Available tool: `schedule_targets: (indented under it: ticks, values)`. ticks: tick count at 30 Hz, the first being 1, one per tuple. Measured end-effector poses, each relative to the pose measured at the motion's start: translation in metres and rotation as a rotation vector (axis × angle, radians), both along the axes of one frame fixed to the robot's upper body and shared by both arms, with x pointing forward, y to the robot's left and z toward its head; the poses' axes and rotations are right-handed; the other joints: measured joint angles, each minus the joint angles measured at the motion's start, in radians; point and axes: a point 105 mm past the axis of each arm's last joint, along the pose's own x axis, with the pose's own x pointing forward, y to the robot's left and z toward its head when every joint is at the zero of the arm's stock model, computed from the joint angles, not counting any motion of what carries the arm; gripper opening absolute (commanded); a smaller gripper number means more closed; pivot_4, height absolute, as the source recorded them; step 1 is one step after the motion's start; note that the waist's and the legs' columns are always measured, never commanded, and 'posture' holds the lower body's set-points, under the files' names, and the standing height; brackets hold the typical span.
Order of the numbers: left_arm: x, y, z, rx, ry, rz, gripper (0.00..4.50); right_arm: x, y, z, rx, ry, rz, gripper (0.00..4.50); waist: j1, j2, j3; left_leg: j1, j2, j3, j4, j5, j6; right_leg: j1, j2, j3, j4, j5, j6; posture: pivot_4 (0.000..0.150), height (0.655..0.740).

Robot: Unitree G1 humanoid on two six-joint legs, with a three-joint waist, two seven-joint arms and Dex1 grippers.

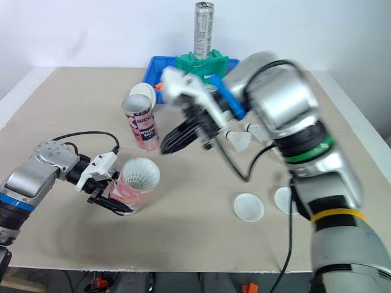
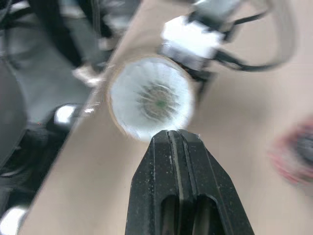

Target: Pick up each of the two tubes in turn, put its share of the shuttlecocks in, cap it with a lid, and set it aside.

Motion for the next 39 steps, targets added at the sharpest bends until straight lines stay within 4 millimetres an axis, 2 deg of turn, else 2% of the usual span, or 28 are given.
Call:
schedule_targets:
  ticks: [2,4,7,8,9,13,16,20,22,28,36,39]
  values:
    - [0.003,-0.007,0.006,-0.067,-0.026,0.004,2.76,0.001,-0.023,-0.006,0.016,-0.047,-0.041,0.03,0.000,0.000,0.000,0.000,0.000,0.000,0.000,0.000,0.000,0.001,0.000,0.000,-0.001,-0.001,0.001,0.150,0.7075]
    - [0.004,-0.017,0.012,-0.136,-0.049,-0.003,2.76,0.001,-0.042,-0.022,-0.018,-0.073,-0.081,0.03,0.002,0.000,0.000,0.000,0.000,0.000,0.000,0.000,0.000,0.001,0.000,0.000,-0.001,-0.001,0.002,0.150,0.7075]
    - [0.005,-0.035,0.019,-0.245,-0.069,-0.015,2.76,0.000,-0.073,-0.049,-0.107,-0.058,-0.175,0.90,0.001,0.001,0.001,0.000,-0.001,0.001,0.000,0.000,0.000,0.001,-0.001,0.001,-0.001,-0.001,0.002,0.150,0.7075]
    - [0.005,-0.040,0.020,-0.276,-0.071,-0.016,2.76,-0.001,-0.081,-0.055,-0.131,-0.055,-0.199,1.31,0.000,0.002,0.001,0.001,-0.001,0.001,0.000,0.000,0.000,0.001,-0.001,0.002,0.000,-0.001,0.002,0.150,0.7075]
    - [0.007,-0.052,0.022,-0.346,-0.085,-0.018,2.76,-0.005,-0.094,-0.063,-0.174,-0.046,-0.235,1.95,0.000,0.002,0.001,0.002,-0.001,0.002,0.000,0.000,0.000,0.002,-0.001,0.002,0.000,-0.001,0.003,0.150,0.7075]
    - [0.008,-0.075,0.018,-0.442,-0.073,-0.031,2.76,-0.011,-0.110,-0.078,-0.236,0.011,-0.300,3.63,-0.005,0.003,0.000,0.004,-0.001,0.003,0.001,0.000,0.000,0.002,0.000,0.003,0.000,0.001,0.003,0.150,0.7075]
    - [0.008,-0.088,0.005,-0.447,-0.050,-0.049,2.76,-0.012,-0.119,-0.087,-0.273,0.035,-0.332,3.63,-0.006,0.003,0.000,0.005,-0.001,0.004,0.002,0.000,0.000,0.002,0.000,0.005,-0.001,0.003,0.004,0.150,0.7075]
    - [0.011,-0.093,-0.007,-0.444,-0.030,-0.040,2.76,-0.011,-0.124,-0.100,-0.319,0.035,-0.348,3.63,-0.005,0.003,0.000,0.004,-0.001,0.005,0.003,0.002,-0.001,0.002,0.000,0.006,-0.001,0.005,0.005,0.150,0.7075]
    - [0.014,-0.096,-0.014,-0.443,-0.040,-0.036,2.76,-0.008,-0.128,-0.118,-0.376,0.045,-0.382,3.63,-0.004,0.003,0.000,0.004,-0.001,0.006,0.004,0.002,-0.001,0.003,-0.001,0.006,-0.001,0.005,0.006,0.150,0.7075]
    - [0.016,-0.105,-0.020,-0.460,-0.094,-0.037,2.76,0.000,-0.133,-0.152,-0.464,0.050,-0.425,3.63,-0.002,0.003,0.000,0.002,-0.001,0.006,0.004,0.002,-0.001,0.001,-0.001,0.007,-0.001,0.005,0.006,0.150,0.7075]
    - [0.015,-0.104,-0.025,-0.473,-0.104,-0.020,2.76,0.003,-0.143,-0.161,-0.533,0.015,-0.442,3.63,-0.003,0.003,0.000,0.002,-0.001,0.006,0.004,0.002,-0.001,0.001,-0.001,0.007,-0.001,0.005,0.006,0.150,0.7075]
    - [0.014,-0.104,-0.026,-0.473,-0.101,-0.018,2.76,0.003,-0.143,-0.161,-0.542,0.000,-0.429,2.81,-0.002,0.003,0.000,0.002,-0.001,0.006,0.004,0.002,-0.002,0.002,-0.001,0.007,-0.001,0.006,0.007,0.150,0.7075]
